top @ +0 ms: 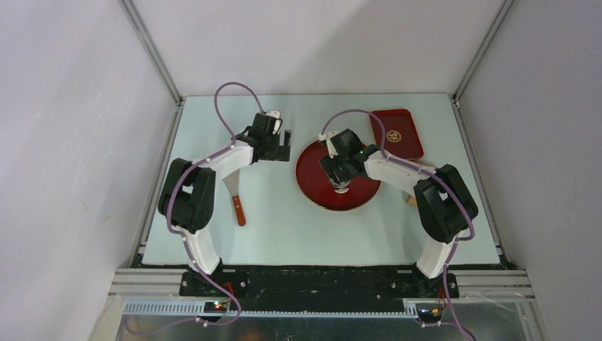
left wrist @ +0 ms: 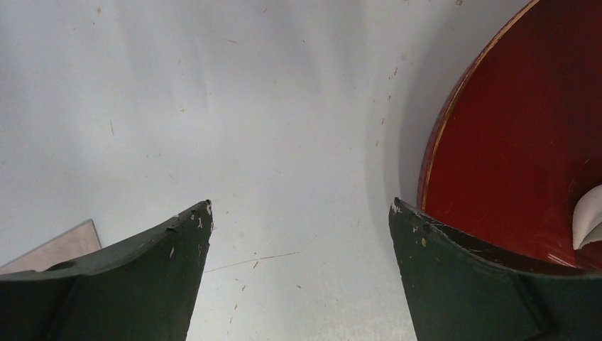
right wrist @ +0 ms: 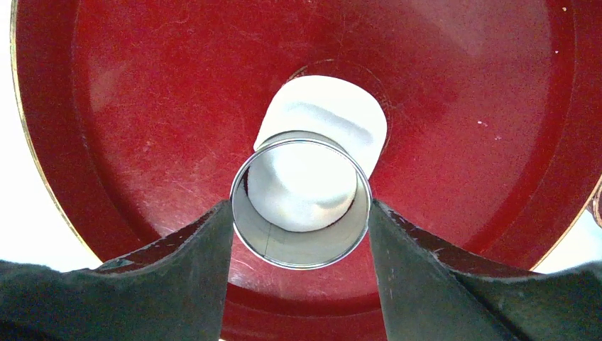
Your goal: Roll out the dumpling wrappers from the dough
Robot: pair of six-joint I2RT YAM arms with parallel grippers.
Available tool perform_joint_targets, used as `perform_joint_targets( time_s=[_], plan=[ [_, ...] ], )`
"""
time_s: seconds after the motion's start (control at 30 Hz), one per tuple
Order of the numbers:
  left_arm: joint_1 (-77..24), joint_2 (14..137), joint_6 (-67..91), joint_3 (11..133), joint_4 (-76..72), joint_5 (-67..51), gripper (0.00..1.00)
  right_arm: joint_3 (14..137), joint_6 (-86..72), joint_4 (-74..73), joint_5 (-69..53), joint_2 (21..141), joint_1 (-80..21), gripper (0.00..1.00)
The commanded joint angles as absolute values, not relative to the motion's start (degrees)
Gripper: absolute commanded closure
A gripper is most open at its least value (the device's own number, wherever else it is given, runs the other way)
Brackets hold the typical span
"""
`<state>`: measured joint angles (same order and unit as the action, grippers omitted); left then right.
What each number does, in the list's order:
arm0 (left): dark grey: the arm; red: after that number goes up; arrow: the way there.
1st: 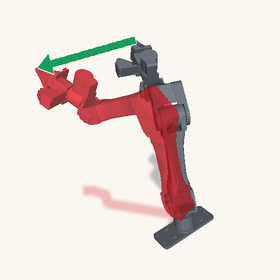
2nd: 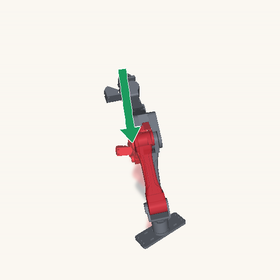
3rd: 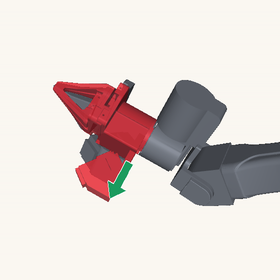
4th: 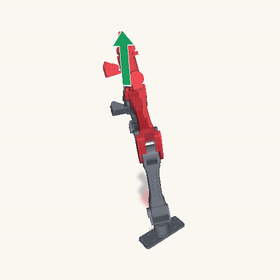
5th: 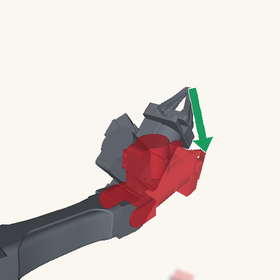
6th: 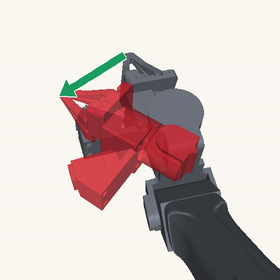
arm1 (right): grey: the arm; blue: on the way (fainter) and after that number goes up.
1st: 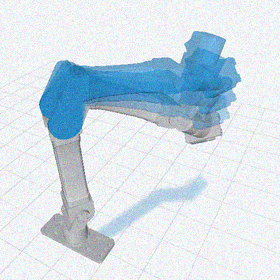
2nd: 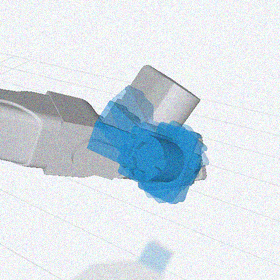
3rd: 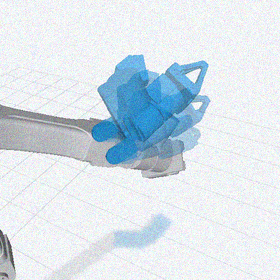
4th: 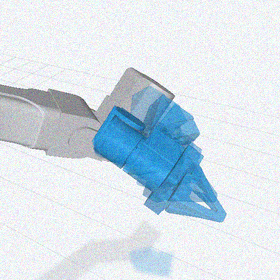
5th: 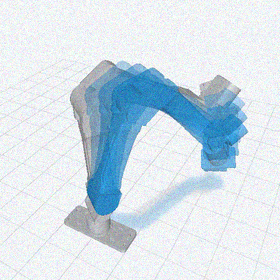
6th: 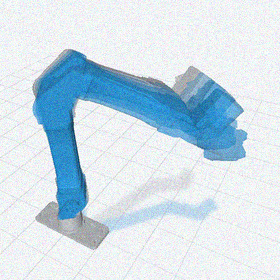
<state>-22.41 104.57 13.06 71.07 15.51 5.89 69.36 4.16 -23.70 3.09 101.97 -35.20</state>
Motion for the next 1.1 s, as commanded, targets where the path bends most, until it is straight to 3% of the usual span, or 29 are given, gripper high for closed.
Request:
perform_joint_targets(
  time_s=[0.0, 0.33, 0.6, 0.73, 0.9, 1.07],
  plan=[
    [-22.2, 101.0, 13.2, 70.9, 13.7, 7.2, 0.02, 71.2, 5.2, -24.5, 4.2, 103.4, -35.5, 0.31],
    [-22.1, 100.9, 13.0, 71.0, 13.7, 7.4, 0.03, 71.2, 5.4, -24.5, 4.7, 103.8, -35.7, 0.23],
    [-22.2, 100.9, 13.0, 71.0, 13.7, 7.3, 0.03, 71.2, 5.4, -24.7, 3.9, 104.2, -35.6, 0.25],
    [-22.2, 100.8, 12.9, 71.0, 13.6, 7.3, 0.03, 71.5, 6.0, -25.0, 4.3, 104.8, -35.6, 0.31],
    [-22.2, 100.5, 12.6, 70.9, 13.7, 7.3, 0.03, 72.9, 7.4, -26.9, 4.1, 106.2, -35.0, 0.54],
    [-22.2, 99.6, 11.6, 70.4, 13.7, 7.5, 0.03, 74.4, 13.3, -29.5, 4.8, 108.2, -34.7, 0.59]
  ],
)
